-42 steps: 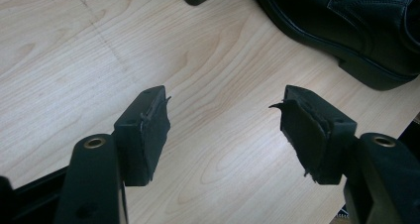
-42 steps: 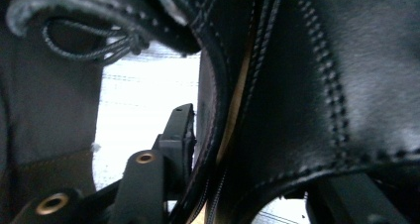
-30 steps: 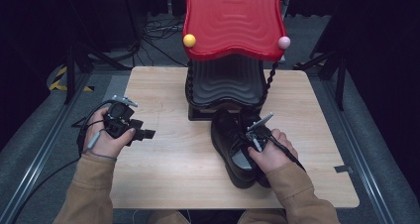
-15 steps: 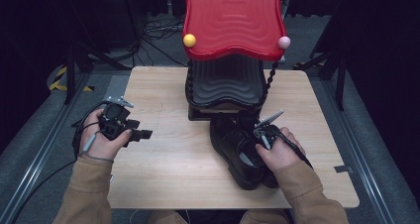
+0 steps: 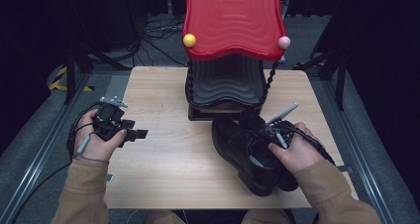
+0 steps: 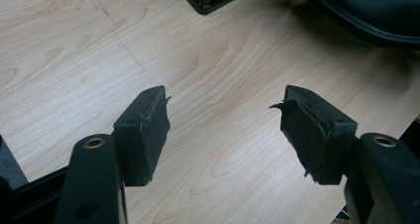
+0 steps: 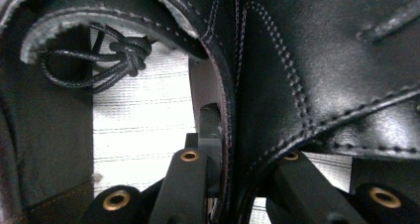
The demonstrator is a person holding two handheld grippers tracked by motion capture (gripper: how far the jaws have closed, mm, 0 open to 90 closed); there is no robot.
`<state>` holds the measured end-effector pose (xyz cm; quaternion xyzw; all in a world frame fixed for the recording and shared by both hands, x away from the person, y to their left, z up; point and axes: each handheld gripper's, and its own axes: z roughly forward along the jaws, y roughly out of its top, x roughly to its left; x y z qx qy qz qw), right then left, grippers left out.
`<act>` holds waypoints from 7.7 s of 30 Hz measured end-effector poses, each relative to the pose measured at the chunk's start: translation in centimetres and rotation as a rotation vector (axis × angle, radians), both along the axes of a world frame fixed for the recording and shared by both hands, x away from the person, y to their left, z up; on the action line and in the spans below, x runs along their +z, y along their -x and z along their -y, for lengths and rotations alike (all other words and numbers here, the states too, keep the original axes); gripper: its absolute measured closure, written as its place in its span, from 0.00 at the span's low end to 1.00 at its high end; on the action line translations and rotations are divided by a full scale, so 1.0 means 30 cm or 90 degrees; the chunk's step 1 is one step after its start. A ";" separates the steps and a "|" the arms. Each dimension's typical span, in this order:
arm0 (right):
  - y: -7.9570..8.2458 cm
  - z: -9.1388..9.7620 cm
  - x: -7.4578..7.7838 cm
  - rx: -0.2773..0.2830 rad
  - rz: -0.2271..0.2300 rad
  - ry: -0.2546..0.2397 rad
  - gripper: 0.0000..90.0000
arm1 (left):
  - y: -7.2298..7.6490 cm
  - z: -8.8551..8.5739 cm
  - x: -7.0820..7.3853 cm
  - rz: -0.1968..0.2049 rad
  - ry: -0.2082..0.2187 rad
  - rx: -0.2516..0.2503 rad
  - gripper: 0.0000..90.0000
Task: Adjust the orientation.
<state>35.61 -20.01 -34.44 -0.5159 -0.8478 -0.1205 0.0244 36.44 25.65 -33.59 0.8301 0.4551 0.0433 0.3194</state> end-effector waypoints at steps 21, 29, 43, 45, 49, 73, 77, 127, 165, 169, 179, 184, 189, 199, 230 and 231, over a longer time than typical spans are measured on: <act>0.037 0.020 0.309 0.046 0.049 0.001 0.92 | -0.017 0.005 -0.006 -0.003 -0.003 -0.002 0.40; 0.043 0.012 0.423 0.060 0.070 -0.002 0.92 | -0.011 -0.002 -0.017 -0.011 -0.002 -0.001 0.40; 0.047 0.031 0.592 0.067 0.087 -0.023 0.92 | 0.001 -0.025 -0.021 -0.009 -0.003 0.017 0.40; 0.052 0.032 0.619 0.068 0.094 -0.027 0.92 | -0.001 -0.023 -0.022 -0.011 -0.001 0.015 0.40; 0.067 0.034 0.684 0.074 0.101 -0.039 0.92 | -0.002 -0.022 -0.026 -0.014 0.000 0.016 0.40; -0.028 -0.020 0.961 0.054 0.179 -0.062 0.92 | -0.003 -0.031 -0.047 -0.030 0.004 0.020 0.40; -0.087 -0.039 0.990 0.042 0.191 -0.067 0.92 | 0.005 -0.034 -0.047 -0.026 0.001 0.027 0.40; -0.699 -0.337 0.896 -0.203 0.351 -0.061 0.88 | 0.015 -0.042 -0.062 -0.034 0.008 0.020 0.39; -0.172 0.320 0.632 0.005 0.342 -0.115 0.46 | 0.050 -0.021 -0.062 -0.030 -0.011 0.047 0.37; -0.150 0.378 0.514 0.009 0.324 -0.112 0.45 | 0.048 -0.017 -0.075 -0.038 -0.014 0.040 0.37; -0.139 0.433 0.284 0.036 0.282 -0.101 0.43 | 0.048 -0.013 -0.086 -0.042 -0.021 0.040 0.37; -0.133 0.432 0.187 0.057 0.262 -0.102 0.42 | 0.053 -0.001 -0.099 -0.050 -0.022 0.038 0.37; -0.136 0.426 0.106 0.076 0.255 -0.114 0.42 | 0.062 0.007 -0.106 -0.048 -0.025 0.039 0.37; -0.158 0.396 -0.051 0.118 0.244 -0.137 0.42 | 0.076 0.015 -0.126 -0.051 -0.031 0.038 0.36; -0.208 0.419 -0.394 0.139 0.221 -0.120 0.42 | 0.042 0.027 -0.243 -0.077 -0.028 0.062 0.32; -0.206 0.420 -0.396 0.139 0.223 -0.122 0.42 | 0.042 0.027 -0.243 -0.077 -0.028 0.062 0.32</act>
